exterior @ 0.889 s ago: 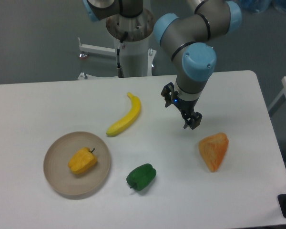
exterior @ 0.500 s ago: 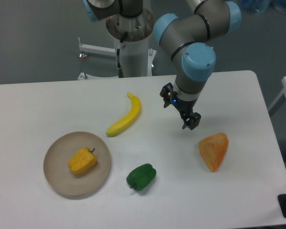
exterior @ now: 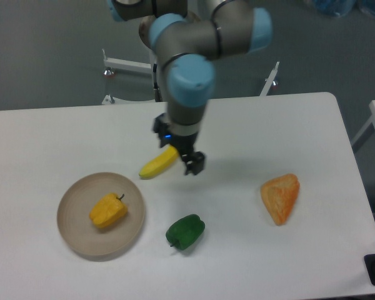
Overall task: Pick up the yellow pepper from the plate
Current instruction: 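Move the open gripper over the yellow pepper on the plate, then lower the gripper onto the yellow pepper and close on it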
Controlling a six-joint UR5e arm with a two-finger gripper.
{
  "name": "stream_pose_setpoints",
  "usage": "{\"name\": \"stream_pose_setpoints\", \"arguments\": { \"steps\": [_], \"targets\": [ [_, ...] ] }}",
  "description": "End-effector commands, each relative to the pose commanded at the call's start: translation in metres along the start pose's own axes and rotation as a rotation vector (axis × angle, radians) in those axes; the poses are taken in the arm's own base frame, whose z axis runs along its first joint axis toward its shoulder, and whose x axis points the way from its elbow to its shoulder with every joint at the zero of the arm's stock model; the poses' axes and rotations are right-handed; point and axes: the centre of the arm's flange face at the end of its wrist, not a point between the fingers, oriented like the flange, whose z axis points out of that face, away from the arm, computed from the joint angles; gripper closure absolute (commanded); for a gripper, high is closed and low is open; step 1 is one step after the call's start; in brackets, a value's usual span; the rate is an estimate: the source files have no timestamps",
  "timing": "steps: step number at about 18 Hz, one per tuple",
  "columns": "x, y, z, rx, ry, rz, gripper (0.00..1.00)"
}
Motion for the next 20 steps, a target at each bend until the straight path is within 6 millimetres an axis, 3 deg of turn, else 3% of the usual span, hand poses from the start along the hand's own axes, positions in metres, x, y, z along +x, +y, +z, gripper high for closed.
{"name": "stream_pose_setpoints", "arguments": {
  "steps": [1, 8, 20],
  "targets": [
    [0.007, -0.017, 0.011, 0.012, -0.014, -0.022, 0.00],
    [0.009, -0.058, 0.056, 0.044, -0.030, -0.100, 0.00],
    [0.013, -0.076, 0.092, 0.031, -0.022, -0.095, 0.00]
  ]
}}
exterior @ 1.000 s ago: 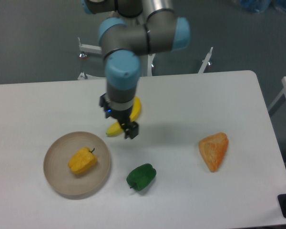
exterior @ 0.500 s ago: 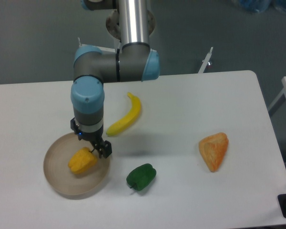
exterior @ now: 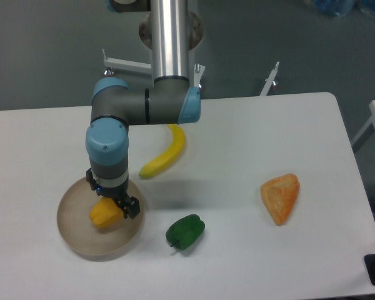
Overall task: Pick up the yellow pepper from the plate
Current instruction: 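Lower the gripper onto the yellow pepper and close on it, then lift the yellow pepper off the plate and carry it upward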
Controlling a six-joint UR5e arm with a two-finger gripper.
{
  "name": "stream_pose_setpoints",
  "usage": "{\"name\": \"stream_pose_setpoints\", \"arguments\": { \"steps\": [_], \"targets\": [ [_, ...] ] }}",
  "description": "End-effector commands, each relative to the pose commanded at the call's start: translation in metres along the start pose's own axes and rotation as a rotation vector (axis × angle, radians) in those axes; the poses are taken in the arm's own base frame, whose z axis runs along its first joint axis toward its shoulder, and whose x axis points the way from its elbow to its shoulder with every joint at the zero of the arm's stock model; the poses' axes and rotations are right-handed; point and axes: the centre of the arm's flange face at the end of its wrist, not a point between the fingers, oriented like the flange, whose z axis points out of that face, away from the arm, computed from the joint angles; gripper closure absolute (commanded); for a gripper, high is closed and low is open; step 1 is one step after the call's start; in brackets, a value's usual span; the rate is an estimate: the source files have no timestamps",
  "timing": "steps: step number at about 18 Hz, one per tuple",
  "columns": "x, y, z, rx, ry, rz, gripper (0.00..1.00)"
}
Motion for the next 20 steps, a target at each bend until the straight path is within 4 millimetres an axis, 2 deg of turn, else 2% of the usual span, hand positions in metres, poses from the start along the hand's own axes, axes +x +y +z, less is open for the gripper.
{"name": "stream_pose_setpoints", "arguments": {
  "steps": [3, 4, 5, 7, 8, 9, 12, 13, 14, 18, 20],
  "targets": [
    [-0.002, -0.001, 0.009, 0.002, -0.012, 0.001, 0.00],
    [0.000, -0.002, 0.010, 0.001, -0.012, 0.004, 0.05],
    [0.000, -0.002, 0.012, -0.002, -0.010, 0.001, 0.31],
    [0.001, 0.000, 0.013, -0.008, -0.009, 0.000, 0.76],
    [0.002, 0.001, 0.012, -0.008, -0.009, 0.000, 0.89],
    [0.002, 0.001, 0.008, -0.006, -0.009, 0.006, 0.93],
    [0.004, 0.004, -0.015, 0.011, -0.024, 0.012, 0.92],
    [0.004, 0.004, -0.023, 0.020, -0.033, 0.013, 0.93],
    [0.001, 0.008, -0.040, 0.036, -0.050, 0.006, 0.93],
    [-0.024, 0.032, -0.090, 0.072, -0.091, -0.045, 0.92],
    [-0.039, 0.053, -0.109, 0.064, -0.090, -0.075, 0.93]
  ]
}}
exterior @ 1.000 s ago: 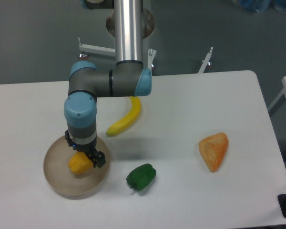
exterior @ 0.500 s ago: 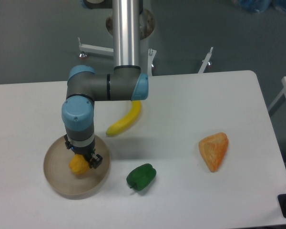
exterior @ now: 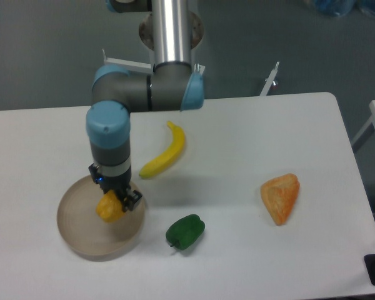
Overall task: Pick up the yellow pepper from the plate
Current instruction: 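Lift the yellow pepper off the plate and carry it upward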
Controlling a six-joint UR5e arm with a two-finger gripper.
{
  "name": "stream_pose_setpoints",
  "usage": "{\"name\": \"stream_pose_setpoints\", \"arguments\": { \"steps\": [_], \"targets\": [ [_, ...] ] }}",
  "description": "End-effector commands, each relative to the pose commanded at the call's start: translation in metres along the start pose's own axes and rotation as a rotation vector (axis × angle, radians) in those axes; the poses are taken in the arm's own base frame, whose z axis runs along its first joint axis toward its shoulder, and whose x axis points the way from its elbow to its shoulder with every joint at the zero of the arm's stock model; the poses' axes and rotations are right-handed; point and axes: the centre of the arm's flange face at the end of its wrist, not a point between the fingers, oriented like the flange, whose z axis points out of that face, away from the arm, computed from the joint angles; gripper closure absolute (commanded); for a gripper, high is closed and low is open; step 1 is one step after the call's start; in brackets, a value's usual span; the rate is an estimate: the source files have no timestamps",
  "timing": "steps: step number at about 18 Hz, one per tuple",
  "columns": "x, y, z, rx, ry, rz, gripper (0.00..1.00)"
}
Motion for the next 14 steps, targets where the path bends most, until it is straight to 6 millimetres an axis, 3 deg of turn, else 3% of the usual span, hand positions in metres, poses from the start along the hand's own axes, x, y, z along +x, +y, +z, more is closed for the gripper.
{"name": "stream_pose_setpoints", "arguments": {
  "steps": [8, 12, 14],
  "targets": [
    [-0.074, 0.102, -0.075, -0.073, 0.061, 0.121, 0.92],
    [-0.113, 0.147, -0.087, -0.081, 0.072, 0.174, 0.92],
    [-0.115, 0.156, -0.080, -0.143, 0.081, 0.252, 0.91]
  ]
}}
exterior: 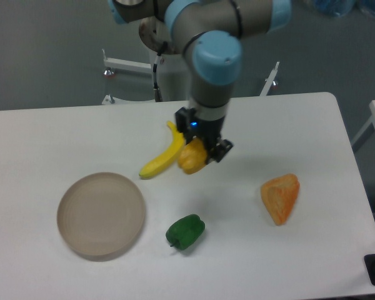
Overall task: Pick up the yellow pepper from the plate
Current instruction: 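Lift the yellow pepper off the plate and carry it upward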
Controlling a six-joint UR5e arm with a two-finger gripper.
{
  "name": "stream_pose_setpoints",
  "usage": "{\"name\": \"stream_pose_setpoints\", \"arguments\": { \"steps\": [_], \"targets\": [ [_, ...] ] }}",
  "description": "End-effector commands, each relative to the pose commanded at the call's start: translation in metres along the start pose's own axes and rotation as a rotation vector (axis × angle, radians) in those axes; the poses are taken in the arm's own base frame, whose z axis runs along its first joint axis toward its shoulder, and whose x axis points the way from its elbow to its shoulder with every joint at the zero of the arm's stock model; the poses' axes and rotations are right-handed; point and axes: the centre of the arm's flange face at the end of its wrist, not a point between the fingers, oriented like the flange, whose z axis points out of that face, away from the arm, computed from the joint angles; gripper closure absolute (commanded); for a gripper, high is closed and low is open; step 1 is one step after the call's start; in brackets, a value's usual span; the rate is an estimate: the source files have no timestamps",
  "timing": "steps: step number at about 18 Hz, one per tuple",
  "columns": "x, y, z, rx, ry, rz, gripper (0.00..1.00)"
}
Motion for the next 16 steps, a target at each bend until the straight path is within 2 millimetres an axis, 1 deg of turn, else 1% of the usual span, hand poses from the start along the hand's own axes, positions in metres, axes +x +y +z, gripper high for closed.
{"name": "stream_pose_setpoints", "arguments": {
  "steps": [1, 3, 4, 5, 7, 9, 16],
  "targets": [
    [-0.001, 0.005, 0.004, -0.036, -0.001, 0.041, 0.91],
    [-0.007, 0.013, 0.012, -0.051, 0.013, 0.090, 0.91],
    [-0.013, 0.023, 0.015, -0.047, 0.018, 0.090, 0.90],
    [-0.017, 0.028, 0.021, -0.050, 0.029, 0.096, 0.90],
    [-0.021, 0.034, 0.029, -0.045, 0.042, 0.101, 0.90],
    [-0.023, 0.038, 0.032, -0.038, 0.047, 0.102, 0.90],
    [-0.025, 0.038, 0.034, -0.030, 0.051, 0.102, 0.89]
  ]
}}
